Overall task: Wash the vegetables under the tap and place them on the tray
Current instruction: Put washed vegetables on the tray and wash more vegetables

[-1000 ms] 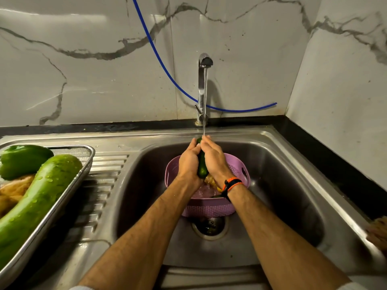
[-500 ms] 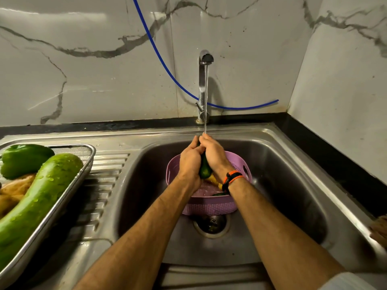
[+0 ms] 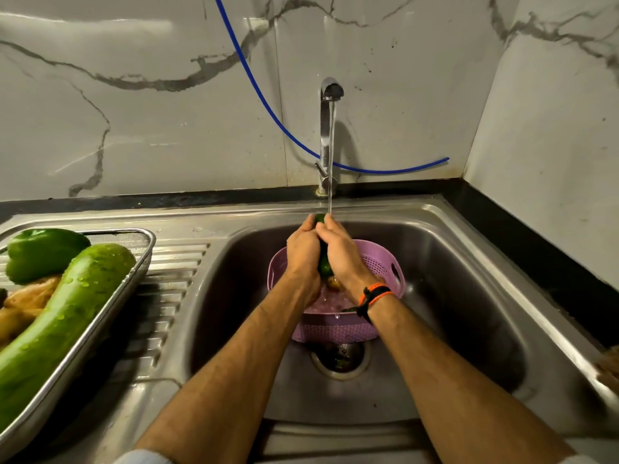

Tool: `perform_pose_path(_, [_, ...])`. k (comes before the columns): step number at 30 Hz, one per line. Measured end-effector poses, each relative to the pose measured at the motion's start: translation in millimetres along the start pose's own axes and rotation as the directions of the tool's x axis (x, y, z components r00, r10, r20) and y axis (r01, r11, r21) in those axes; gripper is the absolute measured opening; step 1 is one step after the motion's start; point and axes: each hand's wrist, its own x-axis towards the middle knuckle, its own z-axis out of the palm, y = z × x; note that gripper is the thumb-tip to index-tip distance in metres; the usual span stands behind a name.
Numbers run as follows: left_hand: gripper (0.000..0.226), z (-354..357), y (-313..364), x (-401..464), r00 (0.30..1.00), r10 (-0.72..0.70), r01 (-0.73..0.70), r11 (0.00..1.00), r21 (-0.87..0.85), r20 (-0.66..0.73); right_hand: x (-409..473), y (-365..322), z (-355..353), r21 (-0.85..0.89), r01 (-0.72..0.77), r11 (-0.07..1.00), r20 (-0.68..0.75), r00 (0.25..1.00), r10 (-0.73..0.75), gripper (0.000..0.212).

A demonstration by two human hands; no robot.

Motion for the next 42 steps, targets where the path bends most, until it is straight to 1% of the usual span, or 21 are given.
perform_pose_path(2, [0.039,-1.3,0.7,-1.0,1.0,-0.006,0.005,0.999,0.034,0.007,2.3,-1.9,2.1,-0.013,0.006,1.0,0.006,1.0,-0.006,0.049])
perform_pose_path(4, [0.054,-0.7,-2.8,-3.5,0.998,-0.016,0.013,0.999,0.043,0.061,9.0,-5.6,-0.4,0.009,-0.009,1.0,-0.025,1.0,0.009,0.05])
perform_pose_path(6, [0.061,0.1,-5.1,-7.6,0.998,-0.02,0.017,0.998,0.053,0.059,11.0,-6.9,-4.5,0.042,-0.022,0.999,-0.044,0.999,0.024,0.052])
perform_pose_path(8, [0.063,-0.2,-4.0,-3.8,1.0,-0.017,0.016,0.999,0.033,0.024,4.1,-4.7,-3.9,0.027,-0.011,1.0,-0.034,0.999,0.012,0.052])
perform_pose_path(10, [0.058,-0.3,-0.8,-0.2,1.0,-0.021,0.021,1.0,0.017,0.002,1.1,-1.6,0.0,0.016,-0.002,1.0,0.002,1.0,0.002,0.05])
perform_pose_path(11, [0.053,0.6,-0.1,-2.3,0.999,-0.026,0.025,0.999,0.034,0.023,2.8,-0.6,-0.3,0.009,-0.001,1.0,0.001,1.0,0.001,0.048])
perform_pose_path(14, [0.048,1.1,-6.8,-5.0,0.997,-0.033,0.03,0.998,0.053,0.064,11.0,-5.8,-6.5,0.042,-0.017,0.999,-0.043,0.999,0.018,0.048])
perform_pose_path(15, [0.048,3.4,-4.5,-10.7,0.998,-0.027,0.023,0.998,0.064,0.057,12.1,-6.5,-9.4,0.055,-0.021,0.998,-0.055,0.998,0.024,0.049])
perform_pose_path(17, [0.045,4.9,-1.6,-11.8,1.0,-0.012,0.01,0.998,0.068,0.024,8.2,-3.4,-8.7,0.013,-0.012,1.0,-0.054,0.998,0.013,0.052])
perform_pose_path(18, [0.046,5.2,0.8,-11.0,1.0,0.0,0.0,0.999,0.054,0.001,6.0,-0.5,-6.6,-0.013,-0.001,1.0,-0.034,0.999,0.0,0.053])
perform_pose_path(20, [0.055,0.6,3.1,-7.1,0.999,-0.006,0.006,1.0,0.011,-0.042,2.1,2.0,0.8,-0.027,-0.001,1.0,-0.004,1.0,0.001,0.052])
perform_pose_path(22, [0.062,-1.7,0.8,-7.9,1.0,-0.006,0.006,0.999,0.041,-0.012,5.9,-1.5,0.9,-0.015,0.001,1.0,-0.008,1.0,-0.001,0.051])
perform_pose_path(23, [0.06,-1.6,-1.0,-8.4,1.0,-0.01,0.008,0.998,0.057,0.029,9.9,-3.6,-2.0,0.012,-0.006,1.0,-0.026,1.0,0.006,0.05])
perform_pose_path(25, [0.047,2.5,-0.6,-17.2,0.997,-0.006,-0.001,0.995,0.099,0.074,13.2,-5.3,-8.9,0.054,-0.028,0.998,-0.055,0.998,0.031,0.051])
perform_pose_path(26, [0.04,4.0,-0.6,-17.4,0.997,0.0,-0.007,0.994,0.106,0.073,12.5,-4.7,-11.0,0.05,-0.034,0.998,-0.058,0.998,0.037,0.053])
perform_pose_path(27, [0.039,5.1,-1.1,-15.2,0.998,0.004,-0.013,0.993,0.118,0.069,11.2,-3.1,-12.3,0.043,-0.034,0.998,-0.049,0.998,0.036,0.054])
perform_pose_path(31, [0.045,4.7,-2.1,-3.2,0.999,0.007,-0.016,0.986,0.163,0.051,7.8,-1.4,-14.2,0.073,-0.032,0.997,-0.04,0.999,0.035,0.051])
perform_pose_path(34, [0.042,5.3,-0.8,-6.4,1.0,-0.009,0.008,0.997,0.08,0.007,8.6,-3.3,-14.0,0.137,-0.032,0.99,-0.061,0.997,0.04,0.049])
perform_pose_path(38, [0.034,0.7,3.6,-12.7,0.994,-0.079,0.067,0.986,-0.15,-0.07,6.1,-4.6,-12.7,0.252,-0.034,0.967,-0.118,0.991,0.066,0.043])
perform_pose_path(40, [0.032,1.1,2.8,-17.2,0.988,-0.151,0.139,0.969,-0.203,-0.044,4.7,-7.7,-11.0,0.317,-0.025,0.948,-0.131,0.989,0.07,0.042])
perform_pose_path(42, [0.033,3.3,-0.4,-20.2,0.973,-0.231,0.226,0.946,-0.232,0.003,1.1,-9.8,-8.5,0.306,-0.017,0.952,-0.137,0.989,0.062,0.041])
